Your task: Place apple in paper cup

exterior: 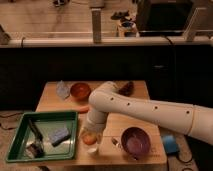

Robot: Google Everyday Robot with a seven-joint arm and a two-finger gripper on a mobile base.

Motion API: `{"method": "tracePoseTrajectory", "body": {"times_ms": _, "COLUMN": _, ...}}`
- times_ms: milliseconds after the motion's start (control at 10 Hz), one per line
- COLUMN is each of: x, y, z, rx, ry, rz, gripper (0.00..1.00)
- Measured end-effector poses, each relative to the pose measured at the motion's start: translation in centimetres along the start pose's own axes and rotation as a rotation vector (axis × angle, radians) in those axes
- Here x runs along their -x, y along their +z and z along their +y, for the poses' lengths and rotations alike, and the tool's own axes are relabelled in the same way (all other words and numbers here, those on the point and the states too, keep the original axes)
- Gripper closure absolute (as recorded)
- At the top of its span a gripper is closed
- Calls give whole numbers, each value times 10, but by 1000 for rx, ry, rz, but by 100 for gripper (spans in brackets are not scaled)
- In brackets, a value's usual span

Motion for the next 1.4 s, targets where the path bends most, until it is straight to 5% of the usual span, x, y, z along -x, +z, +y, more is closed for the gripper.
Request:
{"method": "tracePoseTrajectory", "body": {"times_ms": 500, "x": -2, "y": 2, "z": -3, "rx": 47, "ry": 2, "rz": 27, "gripper": 20}}
{"method": "tracePoseTrajectory", "body": {"times_ms": 1400, "x": -4, "y": -4, "z": -1, "rx": 45, "ry": 0, "rz": 58, "gripper": 20}}
